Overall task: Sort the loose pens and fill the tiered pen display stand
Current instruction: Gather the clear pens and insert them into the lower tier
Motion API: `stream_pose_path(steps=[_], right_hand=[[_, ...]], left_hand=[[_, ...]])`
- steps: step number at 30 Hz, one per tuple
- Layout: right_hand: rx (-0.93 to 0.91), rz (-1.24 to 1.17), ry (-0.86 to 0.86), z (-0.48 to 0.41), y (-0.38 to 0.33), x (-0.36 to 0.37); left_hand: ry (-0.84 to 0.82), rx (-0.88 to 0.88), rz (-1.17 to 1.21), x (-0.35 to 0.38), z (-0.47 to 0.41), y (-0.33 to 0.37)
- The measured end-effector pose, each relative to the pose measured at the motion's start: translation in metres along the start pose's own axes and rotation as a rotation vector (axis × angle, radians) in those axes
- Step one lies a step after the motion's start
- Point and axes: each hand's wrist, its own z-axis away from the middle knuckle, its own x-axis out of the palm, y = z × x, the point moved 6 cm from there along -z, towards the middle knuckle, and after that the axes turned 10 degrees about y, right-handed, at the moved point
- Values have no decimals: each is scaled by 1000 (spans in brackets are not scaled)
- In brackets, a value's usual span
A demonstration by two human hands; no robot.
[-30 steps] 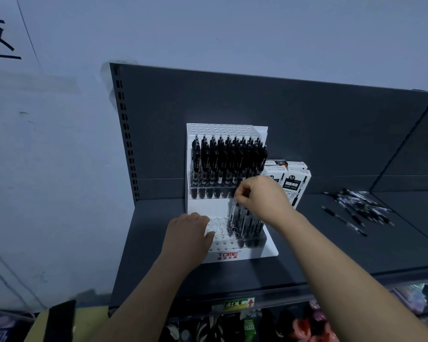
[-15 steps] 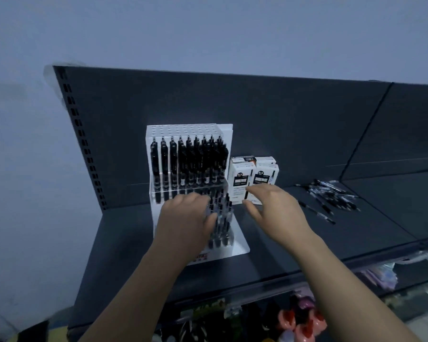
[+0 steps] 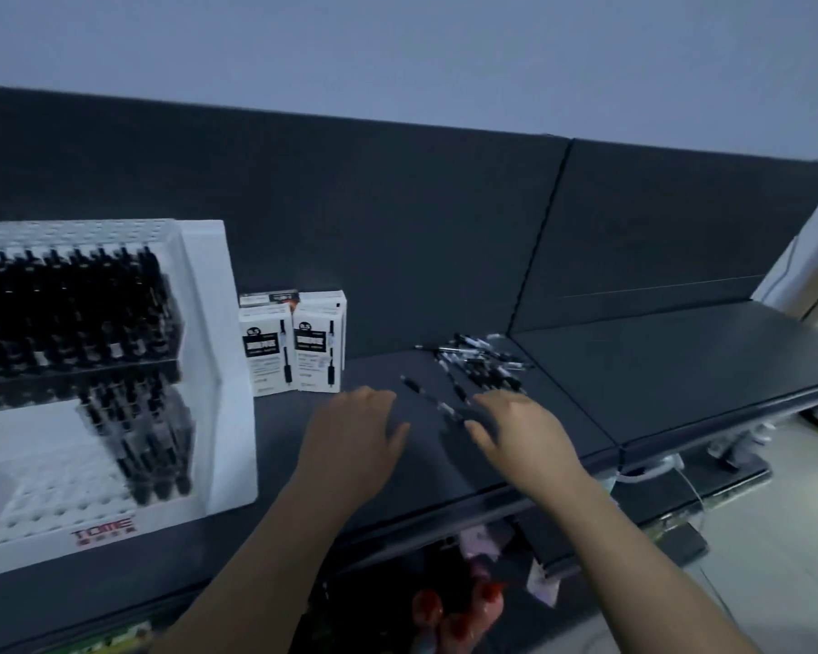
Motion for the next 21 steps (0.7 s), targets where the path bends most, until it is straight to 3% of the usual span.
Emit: stream_pose_path(steps=[14,21], right_hand=[[89,-57,-61,-87,135,76],[62,-91,-58,-140,165,113]], left_hand=[[-244,-239,56,147,-88,17],[-202,-353,54,182,-131,18]])
